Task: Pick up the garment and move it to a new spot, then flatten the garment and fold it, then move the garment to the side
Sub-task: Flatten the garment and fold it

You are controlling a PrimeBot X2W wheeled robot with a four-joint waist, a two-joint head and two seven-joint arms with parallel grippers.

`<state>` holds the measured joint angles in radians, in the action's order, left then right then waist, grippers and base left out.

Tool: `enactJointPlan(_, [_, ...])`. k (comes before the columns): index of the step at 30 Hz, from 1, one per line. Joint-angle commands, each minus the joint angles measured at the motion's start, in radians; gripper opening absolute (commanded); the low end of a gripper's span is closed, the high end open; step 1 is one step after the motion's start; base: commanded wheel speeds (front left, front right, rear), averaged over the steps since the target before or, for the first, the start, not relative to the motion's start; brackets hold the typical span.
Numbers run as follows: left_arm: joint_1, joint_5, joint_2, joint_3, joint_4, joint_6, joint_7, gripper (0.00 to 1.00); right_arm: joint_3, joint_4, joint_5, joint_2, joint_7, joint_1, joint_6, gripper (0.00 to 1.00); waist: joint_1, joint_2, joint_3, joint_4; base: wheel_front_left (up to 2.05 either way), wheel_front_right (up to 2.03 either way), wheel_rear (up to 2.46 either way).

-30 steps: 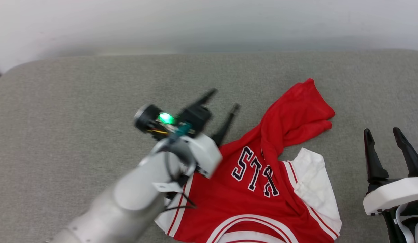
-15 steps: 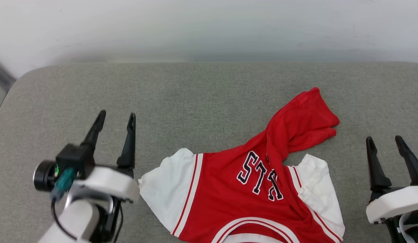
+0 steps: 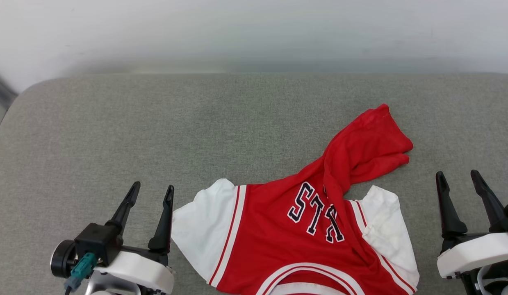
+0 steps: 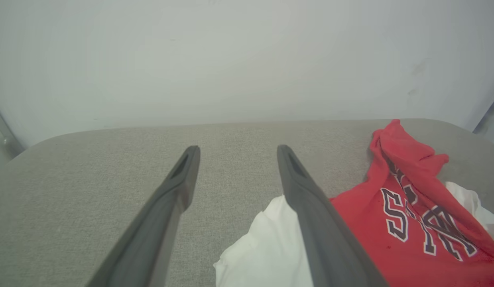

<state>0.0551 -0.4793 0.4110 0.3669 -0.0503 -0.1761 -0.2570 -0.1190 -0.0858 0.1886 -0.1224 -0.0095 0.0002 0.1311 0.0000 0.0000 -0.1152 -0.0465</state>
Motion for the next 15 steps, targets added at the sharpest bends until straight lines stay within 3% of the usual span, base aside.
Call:
enactJointPlan(1, [0.004,-0.006,0.014,0.003,0.005,0.011,0.021,1.00,0.001,-0.006,-0.004,0.000,-0.001,-0.003,-0.001,1.00,0.0000,0.0000,-0.009,0.004,0.00,0.00,0.00])
enactJointPlan(4, [0.032,-0.030,0.040,0.019,0.007,0.036,0.108,1.00,-0.006,-0.010,-0.006,0.002,0.000,-0.004,-0.001,1.00,0.0000,0.0000,-0.025,0.006,0.00,0.00,0.00])
enactJointPlan(11, [0.078,-0.079,0.128,0.052,0.017,0.014,0.465,1.00,0.009,-0.013,-0.014,0.004,0.003,-0.021,-0.001,1.00,0.0000,0.0000,-0.068,0.024,0.00,0.00,0.00])
enactJointPlan(15, [0.084,-0.084,0.161,0.066,-0.008,-0.006,0.587,1.00,0.014,-0.021,-0.018,0.004,0.007,-0.028,-0.001,1.00,0.0000,0.0000,-0.106,0.037,0.00,0.00,0.00])
